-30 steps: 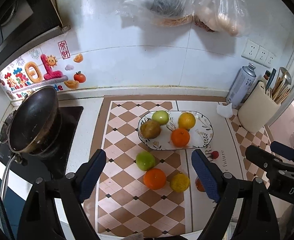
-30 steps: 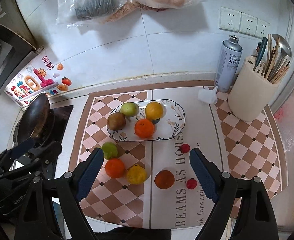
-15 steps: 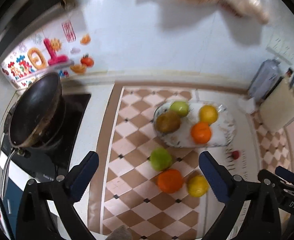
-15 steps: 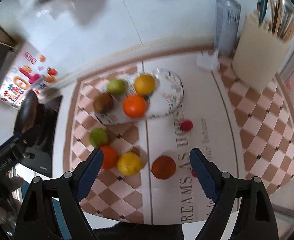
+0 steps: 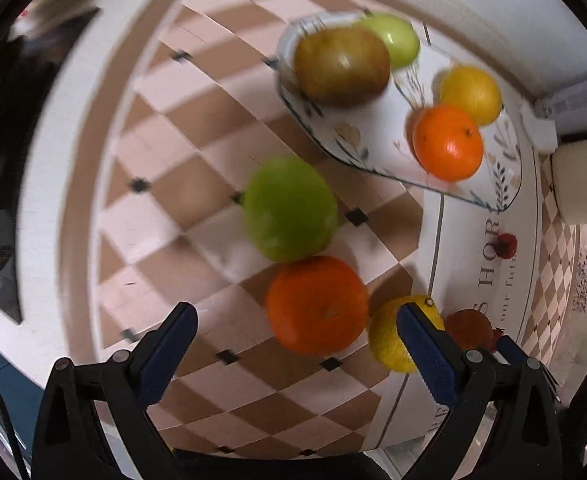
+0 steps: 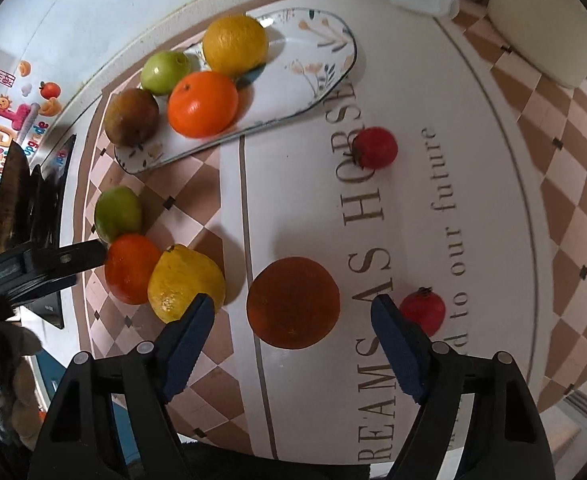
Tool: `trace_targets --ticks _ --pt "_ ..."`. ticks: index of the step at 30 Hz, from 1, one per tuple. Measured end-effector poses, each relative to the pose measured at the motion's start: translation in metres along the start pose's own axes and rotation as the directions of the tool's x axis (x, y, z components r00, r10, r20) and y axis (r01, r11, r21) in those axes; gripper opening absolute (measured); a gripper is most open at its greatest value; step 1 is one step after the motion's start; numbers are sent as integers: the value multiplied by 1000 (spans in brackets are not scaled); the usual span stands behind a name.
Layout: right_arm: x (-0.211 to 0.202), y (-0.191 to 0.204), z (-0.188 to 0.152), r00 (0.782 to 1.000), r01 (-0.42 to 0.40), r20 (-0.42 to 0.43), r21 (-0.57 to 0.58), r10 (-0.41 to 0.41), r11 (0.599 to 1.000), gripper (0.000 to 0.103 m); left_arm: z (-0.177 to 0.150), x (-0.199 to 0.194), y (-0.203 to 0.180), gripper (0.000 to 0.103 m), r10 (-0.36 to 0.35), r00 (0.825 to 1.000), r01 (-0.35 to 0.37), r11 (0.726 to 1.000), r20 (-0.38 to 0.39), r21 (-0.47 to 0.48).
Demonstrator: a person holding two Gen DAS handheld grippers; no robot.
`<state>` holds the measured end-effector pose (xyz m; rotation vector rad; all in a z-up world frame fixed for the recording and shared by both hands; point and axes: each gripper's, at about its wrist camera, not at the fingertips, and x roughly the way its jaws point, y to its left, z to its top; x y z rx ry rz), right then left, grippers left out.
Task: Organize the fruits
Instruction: 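Grasp an orange with the left tool while the right tool grasps the persimmon, then carry the orange and persimmon toward the plate with both tools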
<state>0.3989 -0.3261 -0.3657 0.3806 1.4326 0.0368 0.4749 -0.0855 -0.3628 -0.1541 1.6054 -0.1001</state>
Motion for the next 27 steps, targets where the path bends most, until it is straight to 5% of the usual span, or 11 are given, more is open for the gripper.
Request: trace_targets --ticks 3,6,8,12,19,27 --pt "9 3 0 1000 1 -16 -5 -2 1000 83 6 19 -10 102 11 999 -10 1000 -38 26" --pt "16 4 2 999 -1 -32 1 1 1000 81 5 28 -19 91 26 999 -24 998 -44 60" --pt "22 5 3 999 4 -40 2 -4 1000 75 3 33 -22 63 34 998 -30 997 -53 77" --pt "35 6 4 998 -3 -62 4 3 1000 60 -4 34 -27 63 38 998 -33 995 -54 99" --pt "37 15 -14 996 -20 -90 -56 14 998 60 -42 33 -15 63 61 996 -55 993 -57 108" --pt "46 16 -16 995 -30 -96 -22 28 999 61 -44 35 -17 63 41 998 -38 997 -44 73"
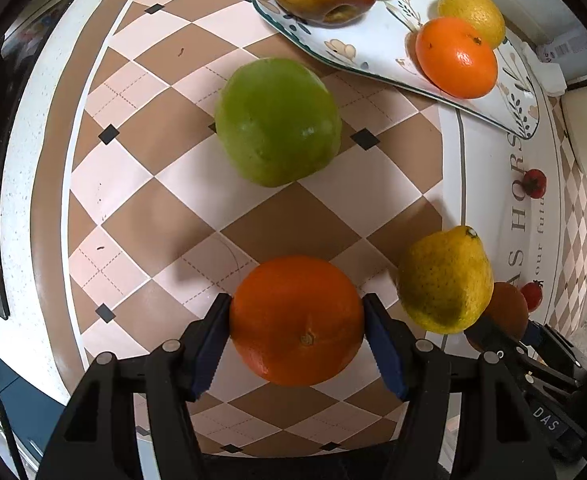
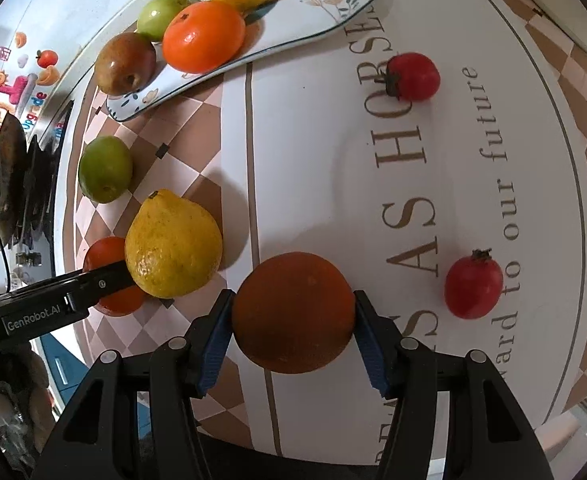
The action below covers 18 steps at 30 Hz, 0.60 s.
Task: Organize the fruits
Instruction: 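Carry the orange and persimmon toward the plate with both tools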
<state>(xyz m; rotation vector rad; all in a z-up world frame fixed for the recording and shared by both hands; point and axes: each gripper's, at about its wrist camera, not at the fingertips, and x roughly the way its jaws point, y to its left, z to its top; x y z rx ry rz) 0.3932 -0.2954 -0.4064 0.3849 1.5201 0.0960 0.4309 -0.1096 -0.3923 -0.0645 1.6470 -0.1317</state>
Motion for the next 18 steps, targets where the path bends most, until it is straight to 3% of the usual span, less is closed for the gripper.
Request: trace_targets --ticks 4,7,13,18 --pt "-2 5 0 999 12 32 -31 -11 999 59 -4 1 -8 63 3 1000 -3 1000 2 7" --pt "-6 7 1 999 20 41 -51 -18 998 59 3 -7 8 63 -16 1000 16 1000 -2 5" --pt "-21 6 11 997 -6 83 -42 10 999 58 7 -50 -4 63 -49 997 46 998 58 45" --pt "-47 4 29 989 -48 141 -25 51 999 58 33 -99 -20 63 -129 983 120 990 132 72"
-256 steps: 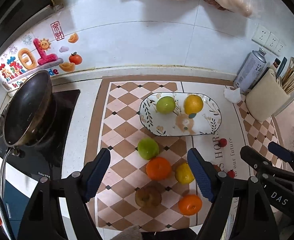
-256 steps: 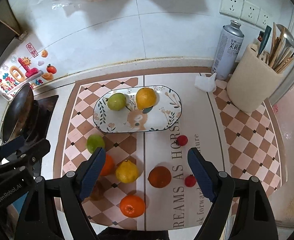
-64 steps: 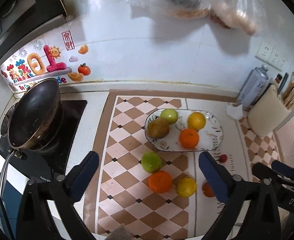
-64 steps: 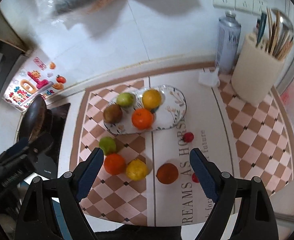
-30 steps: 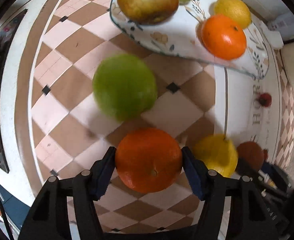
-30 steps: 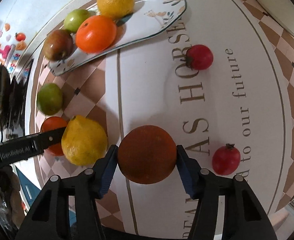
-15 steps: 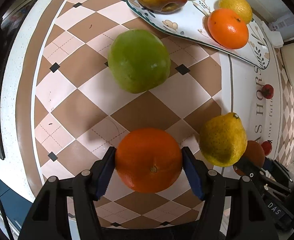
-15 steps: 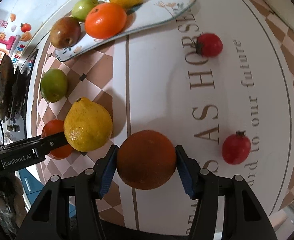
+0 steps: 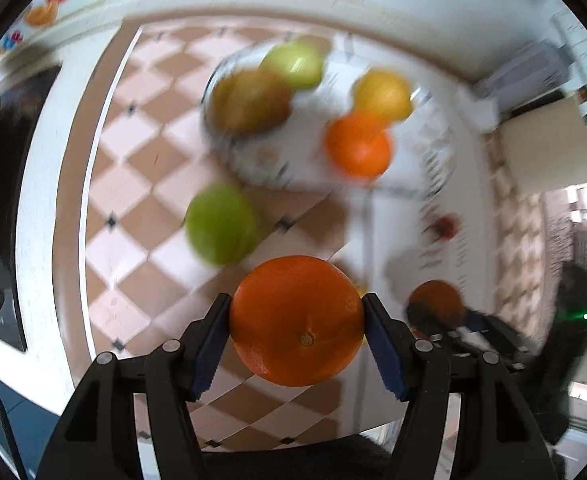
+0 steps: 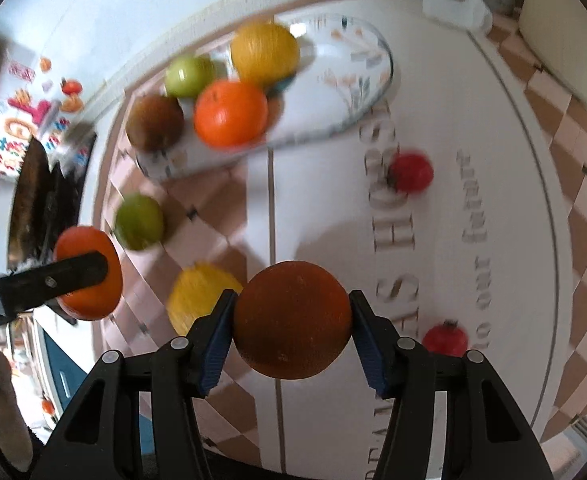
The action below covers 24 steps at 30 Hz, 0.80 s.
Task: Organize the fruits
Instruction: 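Carry the orange and persimmon toward the plate with both tools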
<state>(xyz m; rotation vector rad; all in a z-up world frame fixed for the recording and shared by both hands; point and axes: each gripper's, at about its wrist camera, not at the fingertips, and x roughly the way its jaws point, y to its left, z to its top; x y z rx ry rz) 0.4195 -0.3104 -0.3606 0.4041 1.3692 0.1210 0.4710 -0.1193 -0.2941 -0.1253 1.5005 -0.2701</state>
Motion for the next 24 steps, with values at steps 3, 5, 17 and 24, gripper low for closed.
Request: trace_targets --ticks 3,5,17,24 --pt "-14 -2 23 999 -16 45 8 16 1000 58 22 -14 -14 63 -37 999 37 999 29 20" --pt "-21 -8 41 997 -23 69 16 22 1000 58 45 -20 -23 63 -62 998 62 998 32 21" --pt "-10 -54 175 985 -170 12 72 170 983 58 105 46 -52 63 -149 988 144 986 -51 -87" --pt "20 -53 210 985 -142 -89 33 145 989 58 114 76 -70 63 -138 985 127 986 -104 -104"
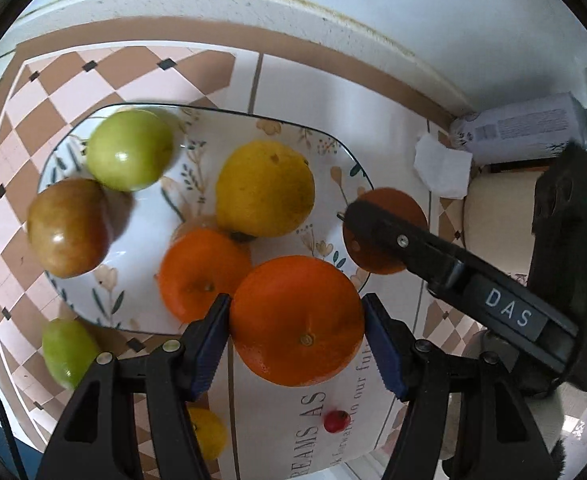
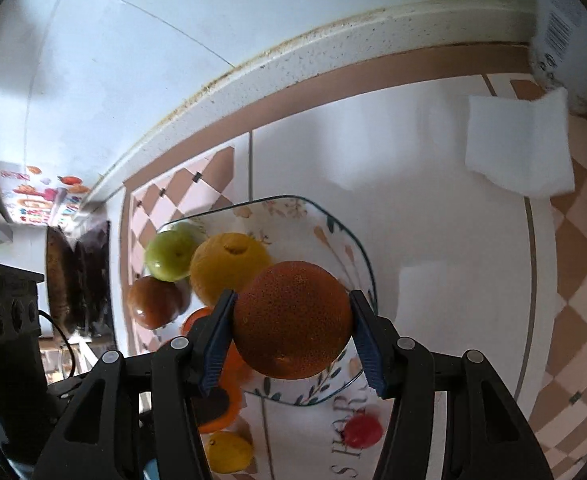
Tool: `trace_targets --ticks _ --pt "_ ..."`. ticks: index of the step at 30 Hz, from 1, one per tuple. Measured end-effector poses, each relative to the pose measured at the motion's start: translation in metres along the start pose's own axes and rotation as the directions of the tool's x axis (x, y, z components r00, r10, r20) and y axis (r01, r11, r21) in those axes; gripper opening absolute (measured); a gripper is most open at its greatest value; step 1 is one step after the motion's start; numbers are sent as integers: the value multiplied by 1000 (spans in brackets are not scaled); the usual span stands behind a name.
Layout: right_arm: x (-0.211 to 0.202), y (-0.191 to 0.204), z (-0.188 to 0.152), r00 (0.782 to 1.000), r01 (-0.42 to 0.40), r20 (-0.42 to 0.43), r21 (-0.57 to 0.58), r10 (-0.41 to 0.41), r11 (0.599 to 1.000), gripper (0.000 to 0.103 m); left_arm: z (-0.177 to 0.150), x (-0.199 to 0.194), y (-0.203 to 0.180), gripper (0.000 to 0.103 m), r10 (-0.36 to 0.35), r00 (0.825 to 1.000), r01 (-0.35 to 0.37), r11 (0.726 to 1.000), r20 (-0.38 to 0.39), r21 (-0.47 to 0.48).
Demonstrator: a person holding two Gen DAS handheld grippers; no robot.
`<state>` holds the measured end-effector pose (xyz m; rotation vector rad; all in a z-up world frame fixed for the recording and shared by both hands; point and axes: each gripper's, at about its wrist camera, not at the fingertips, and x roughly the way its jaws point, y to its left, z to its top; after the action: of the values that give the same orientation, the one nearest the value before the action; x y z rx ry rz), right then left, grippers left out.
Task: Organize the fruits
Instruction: 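Carry the orange and persimmon toward the plate with both tools, then release the orange and persimmon onto the plate with both tools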
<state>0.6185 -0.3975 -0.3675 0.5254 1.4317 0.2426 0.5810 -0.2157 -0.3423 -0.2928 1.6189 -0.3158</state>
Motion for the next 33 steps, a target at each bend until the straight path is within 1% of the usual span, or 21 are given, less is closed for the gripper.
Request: trace_targets --ticks 2,4,8,10,12,14,16,18,20,21,26,29,32,33 --pt "4 -2 2 1000 12 -15 -8 -12 1000 58 2 6 -3 63 17 1000 -17 1000 -9 8" --pt "9 -2 5 999 18 -31 -11 -18 1000 58 3 8 -8 63 11 1000 -11 1000 -4 15" --pt "18 -7 7 997 4 -78 0 -4 1000 59 8 15 -20 63 34 999 -33 999 -8 31" --pt "22 -8 7 996 22 -87 0 -22 1000 60 10 17 -26 63 61 998 -61 997 -6 54" --pt "22 -10 7 996 7 -88 12 -6 1000 63 9 19 -31 63 92 996 -91 992 2 81" --pt "20 -13 6 996 -17 -85 35 20 999 67 9 21 -32 63 105 994 -105 989 3 100" --pt "16 -14 6 997 -14 -76 41 17 999 67 8 22 -33 63 109 994 -109 988 4 109" --pt "11 -14 5 998 -3 -68 43 6 999 69 7 21 -34 66 106 994 -106 988 7 110" --pt "7 -15 4 998 -1 -61 50 4 999 72 6 20 -35 84 99 995 -100 989 10 106" --pt "4 -16 3 998 -1 -55 53 4 999 72 6 18 -34 86 97 995 -98 990 14 104" --pt "-10 -17 -1 1000 9 -19 55 -8 998 72 2 10 -28 87 114 993 -116 989 27 92" --pt "-21 -16 -5 999 41 24 52 -42 998 73 -5 2 -23 87 129 990 -134 986 49 104" --pt "-33 -11 -14 991 113 67 32 -115 993 83 -15 -12 -14 87 179 979 -191 972 96 135" --pt "-37 -8 -19 985 150 84 21 -151 988 84 -19 -17 -6 87 202 973 -216 967 109 136"
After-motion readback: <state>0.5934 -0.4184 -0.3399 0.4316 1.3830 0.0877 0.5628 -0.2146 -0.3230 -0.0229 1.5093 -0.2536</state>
